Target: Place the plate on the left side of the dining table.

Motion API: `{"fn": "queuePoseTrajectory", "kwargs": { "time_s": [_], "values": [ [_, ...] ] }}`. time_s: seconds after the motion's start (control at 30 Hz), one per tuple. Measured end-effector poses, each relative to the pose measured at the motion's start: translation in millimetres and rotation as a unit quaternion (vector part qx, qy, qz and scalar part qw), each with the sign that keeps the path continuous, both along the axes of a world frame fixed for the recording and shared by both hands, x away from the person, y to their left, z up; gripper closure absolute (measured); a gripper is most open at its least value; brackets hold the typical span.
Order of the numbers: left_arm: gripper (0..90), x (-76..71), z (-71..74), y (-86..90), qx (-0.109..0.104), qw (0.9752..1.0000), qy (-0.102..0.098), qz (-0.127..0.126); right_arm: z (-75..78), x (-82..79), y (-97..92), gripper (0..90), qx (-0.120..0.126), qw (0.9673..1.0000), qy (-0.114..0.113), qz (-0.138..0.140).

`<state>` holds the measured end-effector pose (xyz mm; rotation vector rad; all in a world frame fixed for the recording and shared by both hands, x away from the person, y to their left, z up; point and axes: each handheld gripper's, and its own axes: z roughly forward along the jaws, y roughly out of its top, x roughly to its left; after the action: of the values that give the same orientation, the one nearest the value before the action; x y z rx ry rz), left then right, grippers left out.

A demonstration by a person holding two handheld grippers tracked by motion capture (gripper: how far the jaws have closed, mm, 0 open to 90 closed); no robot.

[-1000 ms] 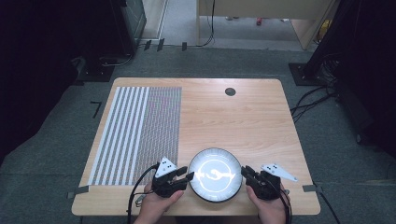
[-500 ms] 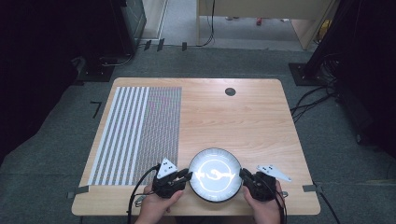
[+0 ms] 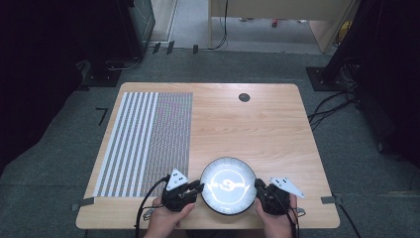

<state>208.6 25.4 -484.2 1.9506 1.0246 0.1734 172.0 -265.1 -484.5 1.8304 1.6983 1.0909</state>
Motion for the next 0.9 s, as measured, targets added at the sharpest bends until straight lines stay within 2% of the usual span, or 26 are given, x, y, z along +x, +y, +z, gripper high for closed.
{"fn": "queuePoseTrajectory", "kwargs": {
  "time_s": [0.13,0.23,0.3,0.4,0.5,0.53,0.6,0.7,0.83,0.9],
  "values": [
    [75.5,0.2,-0.5,0.0,0.0,1.0,0.001,0.0,-0.9,-1.4,-1.7,88.0,0.016,0.9998,-0.006,-0.007],
    [74.0,0.3,-0.8,-0.2,0.001,1.0,0.001,-0.001,1.9,-3.6,-6.0,90.0,0.03,0.9992,-0.022,-0.011],
    [73.0,0.3,-1.1,-0.3,0.0,1.0,0.002,-0.002,2.2,-3.1,-5.0,90.0,0.03,0.9993,-0.02,0.0],
    [72.9,0.0,-0.8,-0.4,0.002,1.0,0.0,-0.002,-0.7,-2.1,-0.2,90.0,0.045,0.9988,-0.011,0.012],
    [72.5,-0.2,0.0,0.7,0.004,1.0,-0.003,0.0,-1.5,-3.4,-0.4,89.4,0.056,0.9982,-0.019,-0.005],
    [72.2,0.1,0.2,1.4,0.002,1.0,-0.003,0.002,-0.4,-3.8,-2.6,85.1,0.056,0.998,-0.027,-0.012],
    [72.0,1.0,0.3,3.0,0.0,1.0,-0.002,0.001,2.5,-4.8,-8.0,83.2,0.057,0.9974,-0.037,-0.024],
    [72.5,1.0,0.0,2.8,0.0,1.0,-0.003,-0.001,1.8,-2.6,-15.2,82.7,0.07,0.9972,-0.02,-0.016],
    [76.0,0.2,-0.1,1.7,0.0,1.0,-0.004,-0.008,-2.0,-0.3,-15.0,82.2,0.086,0.9962,-0.004,0.0],
    [76.2,0.2,-0.3,2.1,-0.001,0.9999,-0.004,-0.01,-3.1,0.6,-12.8,81.1,0.084,0.9964,0.001,0.003]
  ]
}}
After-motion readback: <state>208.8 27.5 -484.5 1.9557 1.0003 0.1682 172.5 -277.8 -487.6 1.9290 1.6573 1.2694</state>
